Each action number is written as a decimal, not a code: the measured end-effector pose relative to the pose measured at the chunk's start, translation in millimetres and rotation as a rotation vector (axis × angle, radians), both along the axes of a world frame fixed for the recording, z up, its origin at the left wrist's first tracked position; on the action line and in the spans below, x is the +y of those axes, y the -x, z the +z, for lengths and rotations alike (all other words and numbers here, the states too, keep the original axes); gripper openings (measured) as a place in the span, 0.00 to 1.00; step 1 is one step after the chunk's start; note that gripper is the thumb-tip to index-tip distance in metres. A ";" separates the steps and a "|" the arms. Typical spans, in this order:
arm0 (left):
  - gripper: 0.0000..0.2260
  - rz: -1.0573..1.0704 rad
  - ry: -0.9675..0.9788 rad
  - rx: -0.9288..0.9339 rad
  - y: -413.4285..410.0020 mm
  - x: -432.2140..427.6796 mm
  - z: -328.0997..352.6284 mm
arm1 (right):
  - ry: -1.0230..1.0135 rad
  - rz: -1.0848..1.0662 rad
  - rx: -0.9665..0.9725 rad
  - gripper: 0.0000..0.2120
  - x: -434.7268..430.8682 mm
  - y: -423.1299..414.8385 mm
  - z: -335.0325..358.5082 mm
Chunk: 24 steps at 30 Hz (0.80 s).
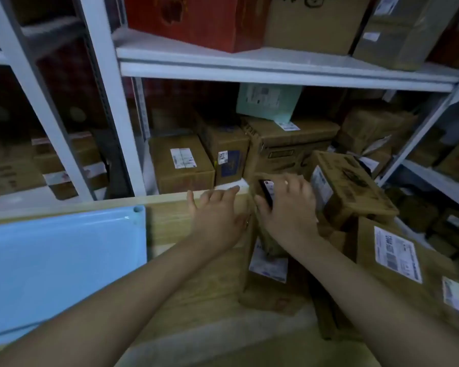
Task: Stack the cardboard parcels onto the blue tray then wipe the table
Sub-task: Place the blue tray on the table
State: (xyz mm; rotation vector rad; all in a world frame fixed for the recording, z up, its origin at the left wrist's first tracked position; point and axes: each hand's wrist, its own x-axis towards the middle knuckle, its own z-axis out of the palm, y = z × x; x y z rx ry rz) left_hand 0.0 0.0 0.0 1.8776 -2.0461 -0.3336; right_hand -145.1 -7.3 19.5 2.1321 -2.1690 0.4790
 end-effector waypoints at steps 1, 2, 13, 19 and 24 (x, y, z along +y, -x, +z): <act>0.26 0.023 0.022 -0.027 -4.6 0.9 -3.6 | 0.068 0.083 -0.029 0.24 -0.3 -9.2 -6.5; 0.26 0.046 0.056 -0.061 -11.4 0.7 -11.5 | 0.090 0.149 -0.062 0.23 0.6 -20.1 -12.4; 0.23 0.425 -0.083 -0.150 -130.1 44.3 -113.1 | -0.306 0.519 -0.506 0.14 32.7 -118.6 -133.9; 0.25 0.499 -0.157 -0.179 -162.9 106.5 -129.9 | -0.552 0.469 -0.780 0.24 66.0 -151.8 -161.3; 0.26 0.550 -0.248 -0.182 -190.2 141.9 -131.2 | -0.569 0.358 -0.903 0.15 77.2 -177.6 -165.4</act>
